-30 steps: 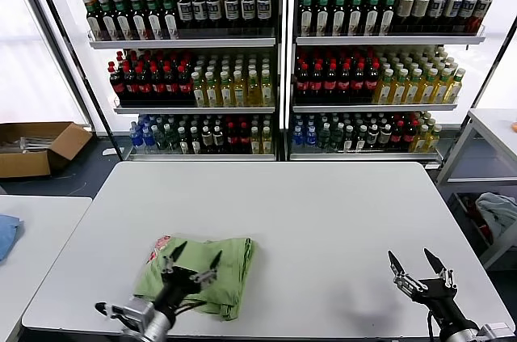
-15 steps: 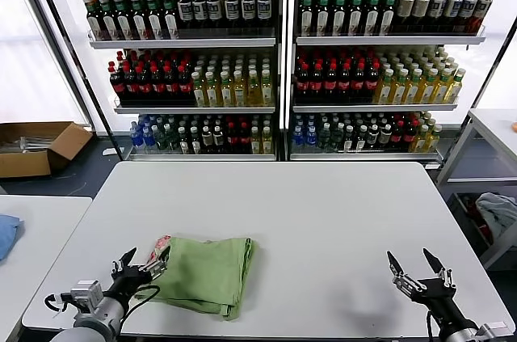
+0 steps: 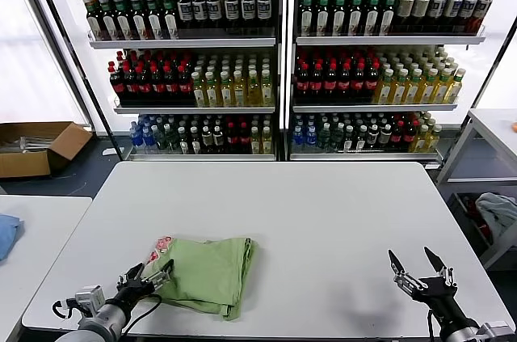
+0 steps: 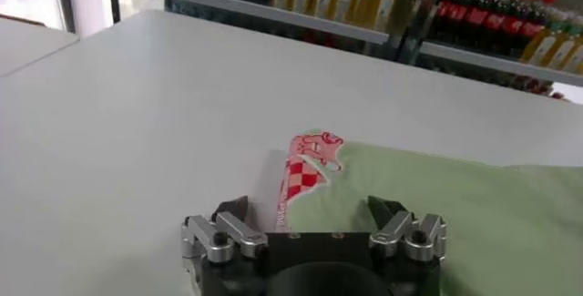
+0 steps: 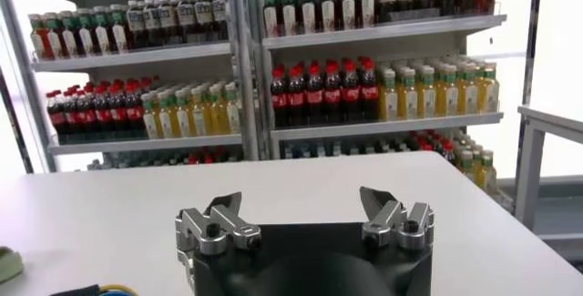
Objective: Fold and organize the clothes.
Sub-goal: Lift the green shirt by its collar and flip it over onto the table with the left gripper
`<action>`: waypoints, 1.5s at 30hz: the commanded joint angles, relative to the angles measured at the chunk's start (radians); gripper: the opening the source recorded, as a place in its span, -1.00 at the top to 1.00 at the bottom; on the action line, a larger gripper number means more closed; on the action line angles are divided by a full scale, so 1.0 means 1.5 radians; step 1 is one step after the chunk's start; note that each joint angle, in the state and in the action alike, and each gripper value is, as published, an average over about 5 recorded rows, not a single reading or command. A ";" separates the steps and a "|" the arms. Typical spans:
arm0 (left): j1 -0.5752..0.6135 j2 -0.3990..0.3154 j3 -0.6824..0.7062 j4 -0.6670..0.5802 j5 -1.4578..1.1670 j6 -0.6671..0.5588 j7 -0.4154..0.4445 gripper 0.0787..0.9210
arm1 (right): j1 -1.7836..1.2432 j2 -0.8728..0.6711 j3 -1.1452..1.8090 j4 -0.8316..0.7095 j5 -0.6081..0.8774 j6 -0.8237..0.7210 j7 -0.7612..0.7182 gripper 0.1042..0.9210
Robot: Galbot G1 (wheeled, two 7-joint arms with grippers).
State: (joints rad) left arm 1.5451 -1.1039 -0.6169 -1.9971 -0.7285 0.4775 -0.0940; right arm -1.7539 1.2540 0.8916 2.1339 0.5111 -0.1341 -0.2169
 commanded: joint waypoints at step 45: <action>0.037 0.090 -0.382 0.005 -0.133 -0.031 -0.031 0.88 | 0.015 -0.017 -0.005 -0.003 0.020 0.006 -0.002 -0.76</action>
State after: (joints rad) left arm 1.5984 -1.0652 -1.0049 -1.9903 -0.8963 0.4227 -0.1228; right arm -1.7309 1.2297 0.8829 2.1262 0.5350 -0.1260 -0.2201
